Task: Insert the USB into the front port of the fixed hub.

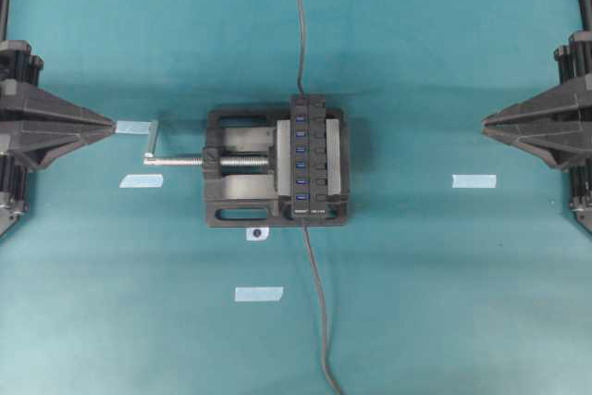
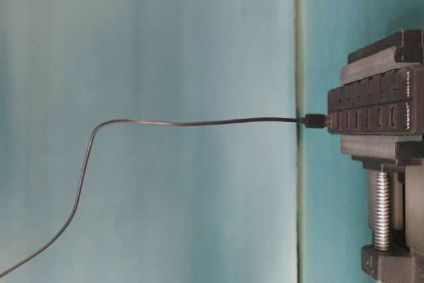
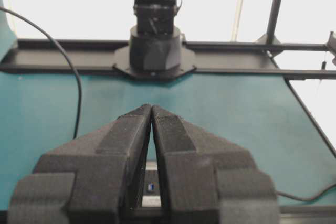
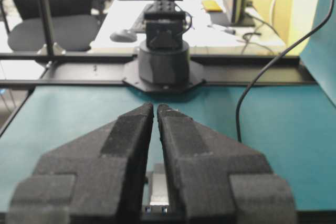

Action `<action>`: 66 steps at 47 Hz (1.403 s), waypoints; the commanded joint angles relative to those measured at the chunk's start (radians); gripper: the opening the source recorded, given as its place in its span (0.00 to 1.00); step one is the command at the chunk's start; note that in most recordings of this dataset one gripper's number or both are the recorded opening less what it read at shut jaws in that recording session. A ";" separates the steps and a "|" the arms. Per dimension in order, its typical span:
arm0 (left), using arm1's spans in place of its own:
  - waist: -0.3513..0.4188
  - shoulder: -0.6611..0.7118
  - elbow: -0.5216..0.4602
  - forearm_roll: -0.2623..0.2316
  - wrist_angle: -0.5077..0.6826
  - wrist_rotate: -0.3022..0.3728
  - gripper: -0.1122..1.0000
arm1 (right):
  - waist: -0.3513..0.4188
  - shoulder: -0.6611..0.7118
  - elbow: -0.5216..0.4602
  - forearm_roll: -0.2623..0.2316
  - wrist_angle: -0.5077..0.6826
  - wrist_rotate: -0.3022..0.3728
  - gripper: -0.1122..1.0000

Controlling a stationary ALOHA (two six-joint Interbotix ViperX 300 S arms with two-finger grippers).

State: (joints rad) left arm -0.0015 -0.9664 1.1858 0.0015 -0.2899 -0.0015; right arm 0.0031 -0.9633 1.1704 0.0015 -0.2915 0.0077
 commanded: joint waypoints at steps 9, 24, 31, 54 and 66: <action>-0.003 0.049 -0.037 0.009 0.043 -0.012 0.10 | -0.057 -0.002 0.014 0.094 -0.003 0.063 0.09; -0.003 0.095 -0.043 0.009 0.075 -0.012 0.10 | -0.100 0.015 -0.023 0.094 0.155 0.106 0.05; -0.003 0.104 -0.061 0.009 0.126 -0.012 0.10 | -0.114 0.040 -0.035 0.094 0.247 0.106 0.05; -0.003 0.097 -0.071 0.009 0.189 -0.011 0.10 | -0.169 0.249 -0.183 0.005 0.403 0.097 0.05; -0.002 0.097 -0.074 0.011 0.195 -0.009 0.10 | -0.187 0.311 -0.212 -0.009 0.408 0.057 0.05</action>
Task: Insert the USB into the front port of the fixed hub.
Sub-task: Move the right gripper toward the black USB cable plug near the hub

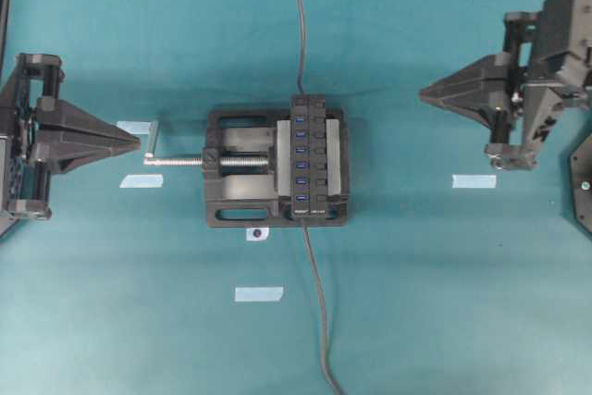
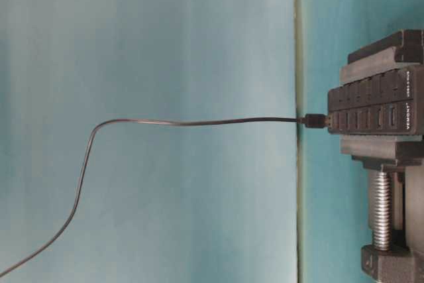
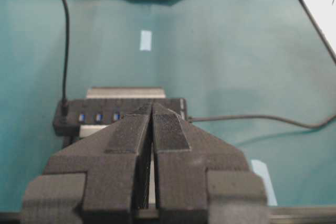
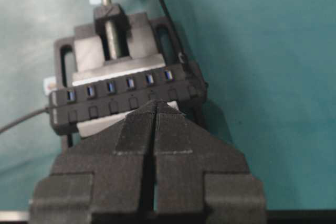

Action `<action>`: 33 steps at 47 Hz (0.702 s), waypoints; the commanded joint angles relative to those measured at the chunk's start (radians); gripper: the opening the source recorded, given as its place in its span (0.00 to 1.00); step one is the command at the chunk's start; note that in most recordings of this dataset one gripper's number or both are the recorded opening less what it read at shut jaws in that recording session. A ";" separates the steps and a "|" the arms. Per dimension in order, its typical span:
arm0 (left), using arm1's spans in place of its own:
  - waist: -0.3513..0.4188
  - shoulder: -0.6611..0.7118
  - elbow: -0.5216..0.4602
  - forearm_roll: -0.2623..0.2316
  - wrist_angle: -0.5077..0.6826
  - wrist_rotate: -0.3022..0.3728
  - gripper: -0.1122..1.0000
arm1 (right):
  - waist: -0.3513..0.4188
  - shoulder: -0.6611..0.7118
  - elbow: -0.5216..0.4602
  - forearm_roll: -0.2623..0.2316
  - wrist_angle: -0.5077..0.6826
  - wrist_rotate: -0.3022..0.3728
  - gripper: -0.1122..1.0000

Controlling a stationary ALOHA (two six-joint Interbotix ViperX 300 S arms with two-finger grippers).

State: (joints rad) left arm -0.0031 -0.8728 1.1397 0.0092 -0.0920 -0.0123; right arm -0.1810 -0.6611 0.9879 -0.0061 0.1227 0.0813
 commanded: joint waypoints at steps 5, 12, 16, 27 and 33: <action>0.000 0.003 -0.031 0.003 0.002 0.002 0.10 | -0.005 0.032 -0.037 -0.002 -0.006 -0.026 0.05; 0.002 0.003 -0.035 0.002 0.012 0.002 0.10 | -0.005 0.083 -0.060 -0.003 -0.011 -0.028 0.05; 0.002 0.002 -0.037 0.003 0.014 0.003 0.10 | -0.005 0.120 -0.075 -0.003 -0.025 -0.029 0.05; 0.002 -0.020 -0.037 0.003 0.017 0.003 0.10 | -0.014 0.239 -0.135 -0.003 -0.051 -0.057 0.05; 0.002 -0.041 -0.035 0.003 0.051 0.003 0.10 | -0.014 0.301 -0.175 -0.003 -0.043 -0.075 0.05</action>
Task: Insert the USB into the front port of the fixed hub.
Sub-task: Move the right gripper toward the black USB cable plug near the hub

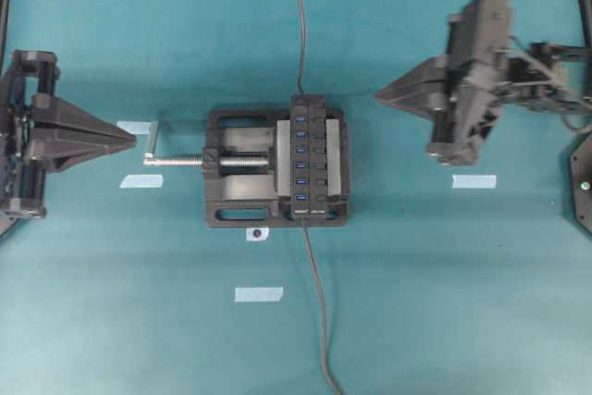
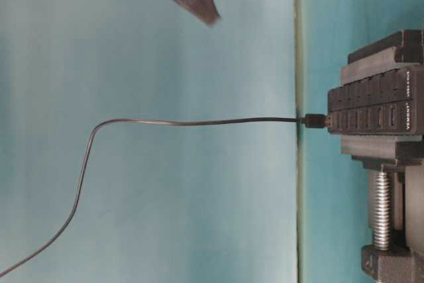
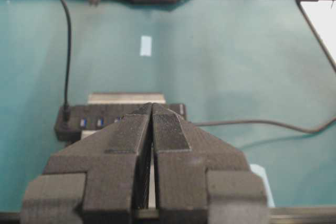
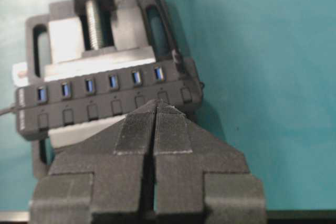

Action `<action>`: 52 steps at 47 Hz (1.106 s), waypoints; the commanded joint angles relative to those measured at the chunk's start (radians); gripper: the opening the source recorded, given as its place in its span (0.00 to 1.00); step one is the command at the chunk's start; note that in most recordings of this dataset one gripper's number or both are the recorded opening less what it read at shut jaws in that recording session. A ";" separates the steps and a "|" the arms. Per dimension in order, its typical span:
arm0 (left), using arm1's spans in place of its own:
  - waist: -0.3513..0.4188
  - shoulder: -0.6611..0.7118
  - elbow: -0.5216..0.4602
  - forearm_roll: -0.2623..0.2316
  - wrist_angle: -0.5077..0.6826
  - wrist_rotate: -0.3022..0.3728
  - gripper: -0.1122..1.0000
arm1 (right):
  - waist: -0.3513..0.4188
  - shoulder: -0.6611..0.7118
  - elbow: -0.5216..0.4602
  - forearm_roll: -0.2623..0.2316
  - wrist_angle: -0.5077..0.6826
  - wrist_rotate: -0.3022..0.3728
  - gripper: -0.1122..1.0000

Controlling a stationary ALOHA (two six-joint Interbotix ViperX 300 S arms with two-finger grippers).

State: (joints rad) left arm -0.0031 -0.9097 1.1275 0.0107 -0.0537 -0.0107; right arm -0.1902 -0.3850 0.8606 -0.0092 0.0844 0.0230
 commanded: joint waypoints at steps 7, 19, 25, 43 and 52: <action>0.002 -0.031 -0.025 0.002 0.081 0.002 0.10 | -0.008 0.086 -0.086 0.000 -0.014 -0.028 0.05; 0.000 -0.074 -0.018 0.002 0.100 0.002 0.10 | -0.017 0.163 -0.121 -0.002 -0.014 -0.028 0.05; -0.002 -0.077 -0.015 0.002 0.106 0.002 0.10 | -0.029 0.187 -0.124 -0.002 -0.014 -0.026 0.05; -0.002 -0.078 -0.015 0.002 0.107 0.002 0.10 | -0.052 0.256 -0.149 0.000 -0.035 -0.034 0.05; -0.002 -0.078 -0.014 0.002 0.106 0.002 0.10 | -0.052 0.281 -0.160 0.000 -0.071 -0.034 0.05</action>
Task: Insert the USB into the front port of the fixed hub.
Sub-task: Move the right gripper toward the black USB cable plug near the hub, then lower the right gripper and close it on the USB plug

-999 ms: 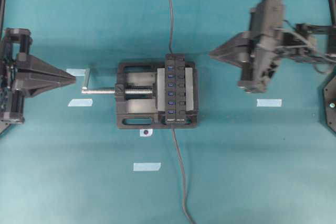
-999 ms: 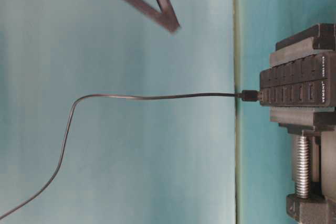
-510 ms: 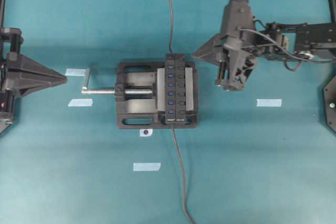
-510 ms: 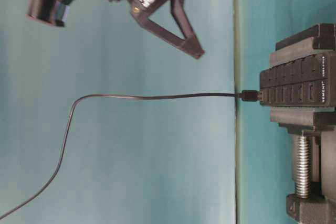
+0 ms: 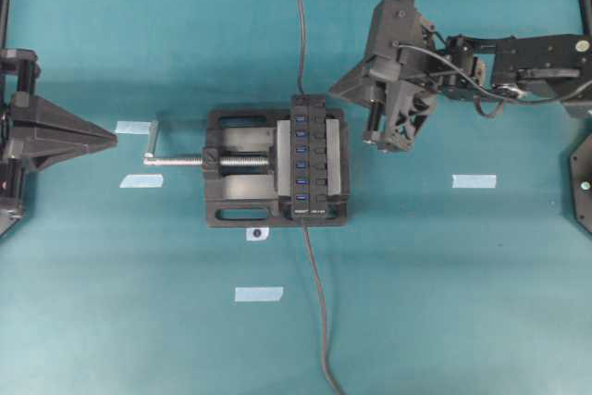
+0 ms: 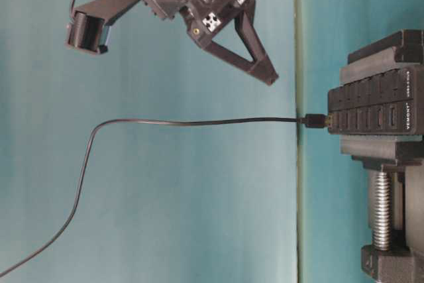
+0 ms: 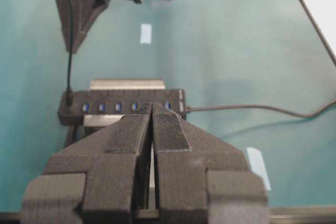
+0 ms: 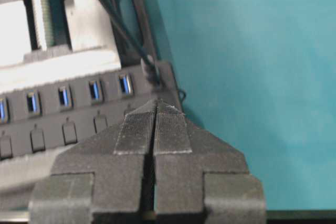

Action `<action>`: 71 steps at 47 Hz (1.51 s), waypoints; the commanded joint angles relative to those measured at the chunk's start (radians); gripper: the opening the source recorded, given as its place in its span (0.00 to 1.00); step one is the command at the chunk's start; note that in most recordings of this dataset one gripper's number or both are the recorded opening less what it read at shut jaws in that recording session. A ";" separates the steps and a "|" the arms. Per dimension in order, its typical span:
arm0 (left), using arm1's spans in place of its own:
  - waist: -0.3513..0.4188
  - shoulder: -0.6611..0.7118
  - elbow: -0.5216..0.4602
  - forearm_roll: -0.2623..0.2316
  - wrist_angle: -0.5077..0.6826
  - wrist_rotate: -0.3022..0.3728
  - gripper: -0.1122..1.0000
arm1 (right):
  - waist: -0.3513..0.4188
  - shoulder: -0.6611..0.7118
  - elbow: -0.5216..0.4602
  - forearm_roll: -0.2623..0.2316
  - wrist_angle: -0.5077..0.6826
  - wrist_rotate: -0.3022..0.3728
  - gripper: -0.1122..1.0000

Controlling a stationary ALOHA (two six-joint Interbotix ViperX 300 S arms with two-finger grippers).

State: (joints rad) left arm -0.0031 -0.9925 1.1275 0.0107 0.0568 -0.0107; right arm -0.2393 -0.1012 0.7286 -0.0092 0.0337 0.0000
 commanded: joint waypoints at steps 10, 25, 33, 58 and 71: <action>-0.002 0.005 -0.014 0.002 -0.008 0.002 0.10 | -0.003 0.028 -0.044 0.000 -0.028 -0.011 0.05; -0.002 -0.005 -0.011 0.002 -0.009 0.000 0.10 | 0.002 0.089 -0.081 0.000 -0.023 -0.009 0.05; -0.002 -0.008 -0.012 0.002 -0.009 0.000 0.10 | 0.002 0.089 -0.081 0.000 -0.017 -0.006 0.05; -0.002 -0.006 -0.003 0.002 -0.005 0.000 0.10 | 0.002 0.094 -0.078 -0.002 0.014 -0.015 0.12; -0.002 -0.008 -0.002 0.002 -0.003 0.000 0.10 | 0.005 0.095 -0.097 0.000 0.020 -0.026 0.56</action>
State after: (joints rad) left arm -0.0031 -1.0048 1.1413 0.0107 0.0583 -0.0123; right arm -0.2378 0.0061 0.6611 -0.0092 0.0568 -0.0184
